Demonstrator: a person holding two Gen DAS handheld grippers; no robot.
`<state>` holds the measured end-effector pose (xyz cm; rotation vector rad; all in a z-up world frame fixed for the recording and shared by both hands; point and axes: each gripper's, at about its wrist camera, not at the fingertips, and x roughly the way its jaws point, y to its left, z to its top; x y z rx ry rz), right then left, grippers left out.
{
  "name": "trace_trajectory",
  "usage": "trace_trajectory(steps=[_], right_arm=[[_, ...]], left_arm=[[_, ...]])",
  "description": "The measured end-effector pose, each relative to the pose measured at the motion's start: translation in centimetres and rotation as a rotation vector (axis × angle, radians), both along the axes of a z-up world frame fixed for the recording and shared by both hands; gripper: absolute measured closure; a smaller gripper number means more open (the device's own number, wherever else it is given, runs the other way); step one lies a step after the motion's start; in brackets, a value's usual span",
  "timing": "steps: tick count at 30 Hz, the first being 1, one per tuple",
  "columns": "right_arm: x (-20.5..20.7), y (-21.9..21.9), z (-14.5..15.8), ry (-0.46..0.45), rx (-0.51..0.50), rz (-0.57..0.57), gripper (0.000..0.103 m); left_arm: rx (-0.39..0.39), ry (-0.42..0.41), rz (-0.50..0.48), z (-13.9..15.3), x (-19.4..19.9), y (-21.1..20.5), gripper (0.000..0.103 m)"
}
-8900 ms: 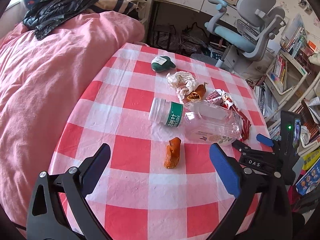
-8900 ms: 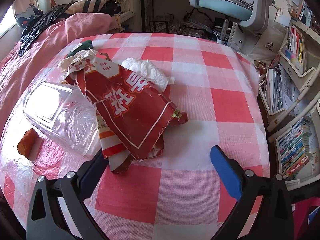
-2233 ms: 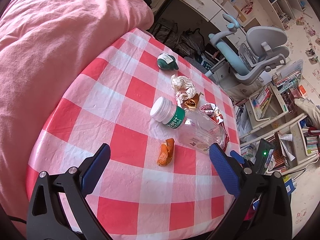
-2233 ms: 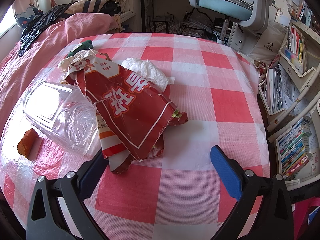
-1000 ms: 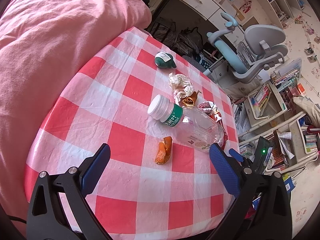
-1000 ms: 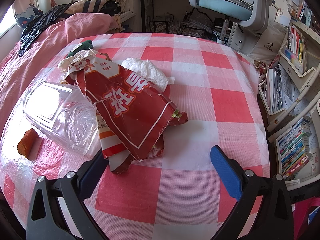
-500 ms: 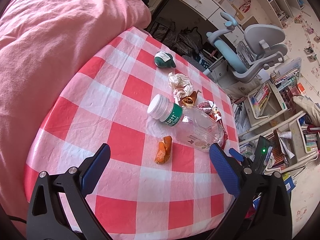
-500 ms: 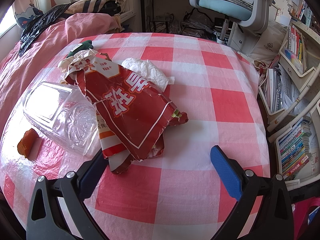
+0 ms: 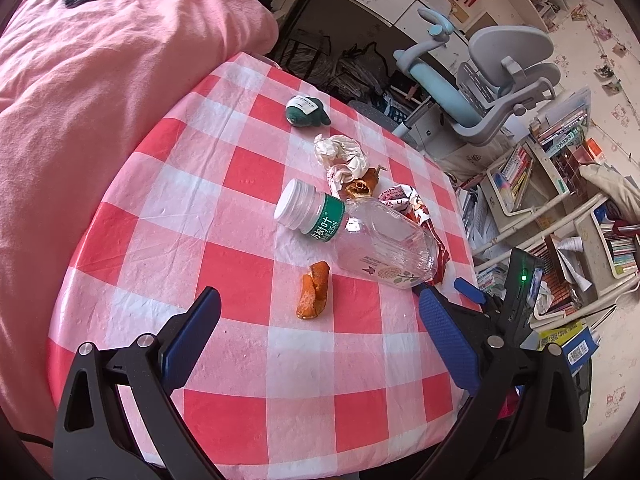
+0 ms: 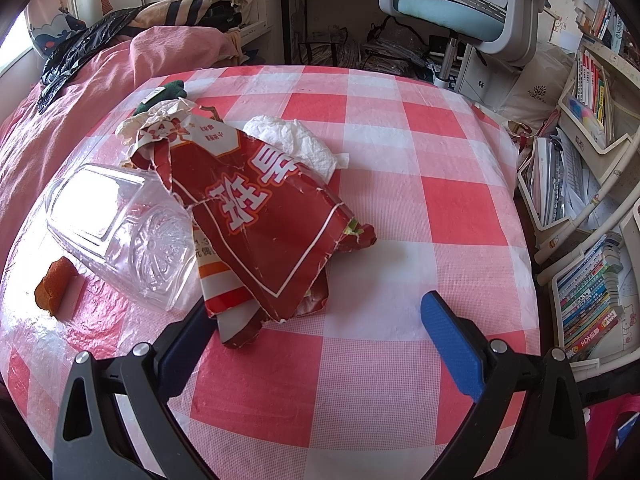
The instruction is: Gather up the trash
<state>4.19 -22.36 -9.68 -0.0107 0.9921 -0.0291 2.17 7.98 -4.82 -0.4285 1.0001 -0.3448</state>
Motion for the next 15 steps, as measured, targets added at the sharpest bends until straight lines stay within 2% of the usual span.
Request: trace_trajectory(steps=[15], right_arm=[[0.0,0.0,0.0,0.0,0.0,0.0,0.007]], left_arm=[[-0.015,0.005,0.014,-0.14,0.05,0.55,0.008]])
